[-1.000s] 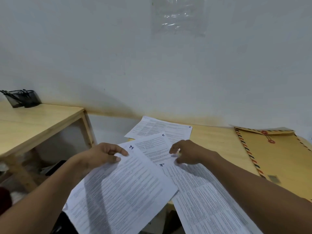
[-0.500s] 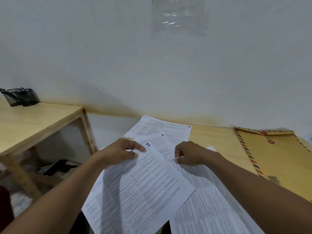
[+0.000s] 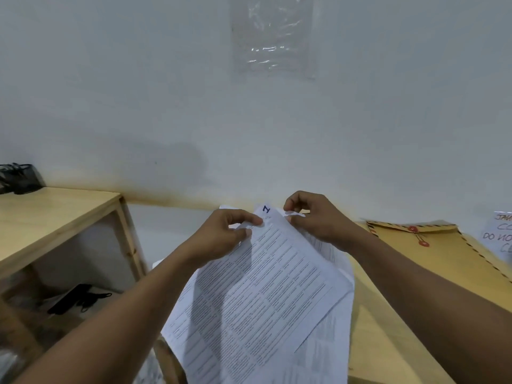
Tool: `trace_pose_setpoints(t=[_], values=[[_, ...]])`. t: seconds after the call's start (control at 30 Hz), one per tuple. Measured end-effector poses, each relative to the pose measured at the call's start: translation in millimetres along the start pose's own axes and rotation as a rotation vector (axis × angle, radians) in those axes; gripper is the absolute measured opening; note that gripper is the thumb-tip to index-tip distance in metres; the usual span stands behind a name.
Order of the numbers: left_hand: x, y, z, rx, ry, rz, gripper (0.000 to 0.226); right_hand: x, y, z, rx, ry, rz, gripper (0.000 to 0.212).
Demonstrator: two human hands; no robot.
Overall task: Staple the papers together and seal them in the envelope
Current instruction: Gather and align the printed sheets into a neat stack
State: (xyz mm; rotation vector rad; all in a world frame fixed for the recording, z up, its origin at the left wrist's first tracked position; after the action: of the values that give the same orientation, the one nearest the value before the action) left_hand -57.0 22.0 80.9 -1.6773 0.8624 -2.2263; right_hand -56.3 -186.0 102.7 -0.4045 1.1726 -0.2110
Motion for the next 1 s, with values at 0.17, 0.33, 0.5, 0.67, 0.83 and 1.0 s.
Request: trace_pose_setpoints(t=[0.17,0.33,0.5,0.67,0.83,1.0], values=[[11,1,10,0.037,0.035,-0.116,0.027,-2,-21,-8,0.100,0.084,0.190,0.003],[13,5,15,0.111,0.015,-0.131,0.031,5,-28,-16,0.082,0.166,0.190,0.015],[13,5,16,0.142,0.004,-0.204,0.028,1,-30,-14,0.138,0.058,0.090,0.008],[15,2,15,0.165,0.035,-0.131,0.026,-1,-29,-9,0.203,0.039,0.110,0.011],[12,1,17,0.173,-0.027,-0.132,0.017,2,-29,-2,0.262,0.034,0.136,0.013],[9,3,23,0.131,-0.057,-0.080,0.016,-1,-30,1,0.230,0.039,0.169,0.010]])
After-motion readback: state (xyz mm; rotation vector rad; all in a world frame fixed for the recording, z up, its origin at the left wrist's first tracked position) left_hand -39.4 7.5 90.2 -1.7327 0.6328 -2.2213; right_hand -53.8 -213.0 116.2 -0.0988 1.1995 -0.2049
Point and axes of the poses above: each hand's wrist, its own z-axis towards the middle knuckle, its own y-axis out of the palm, x = y × z, the point moved 7 cm from there along z, towards the middle knuckle, and after that the axes turned 8 degrees about z, right-handed, at the moved point
